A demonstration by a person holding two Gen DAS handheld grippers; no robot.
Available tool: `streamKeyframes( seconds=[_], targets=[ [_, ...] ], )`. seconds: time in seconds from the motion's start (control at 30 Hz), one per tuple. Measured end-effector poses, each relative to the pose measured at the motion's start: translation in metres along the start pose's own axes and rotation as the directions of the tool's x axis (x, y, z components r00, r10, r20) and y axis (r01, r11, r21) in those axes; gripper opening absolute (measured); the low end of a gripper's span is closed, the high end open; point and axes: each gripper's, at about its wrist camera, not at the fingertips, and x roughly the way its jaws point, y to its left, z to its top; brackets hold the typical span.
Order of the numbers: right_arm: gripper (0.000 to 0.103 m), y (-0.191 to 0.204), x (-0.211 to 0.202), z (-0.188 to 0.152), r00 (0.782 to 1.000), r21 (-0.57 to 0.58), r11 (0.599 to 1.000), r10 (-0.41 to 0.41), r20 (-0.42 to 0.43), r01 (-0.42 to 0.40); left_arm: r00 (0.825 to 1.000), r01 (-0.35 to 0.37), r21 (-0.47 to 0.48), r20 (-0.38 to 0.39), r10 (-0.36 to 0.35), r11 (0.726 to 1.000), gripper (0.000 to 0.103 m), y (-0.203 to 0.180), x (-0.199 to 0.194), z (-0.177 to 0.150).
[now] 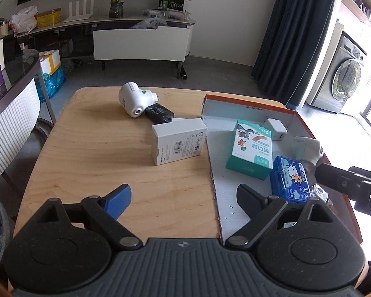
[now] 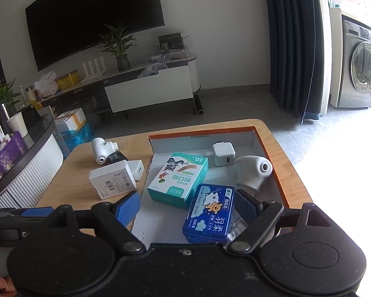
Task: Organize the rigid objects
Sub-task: 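Move both open tools back toward the white plug device and white box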
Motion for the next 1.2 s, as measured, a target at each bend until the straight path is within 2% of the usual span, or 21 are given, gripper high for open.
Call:
streamKeyframes(
  seconds=[1.2],
  targets=[
    [0.099, 0.067, 0.046, -0.004, 0.988, -0.138, 0.98, 0.131, -0.085, -0.142, 0.995, -0.1, -0.119, 0.017, 0.102, 0.988, 0.095, 0.068, 0.003, 0.008]
  ],
)
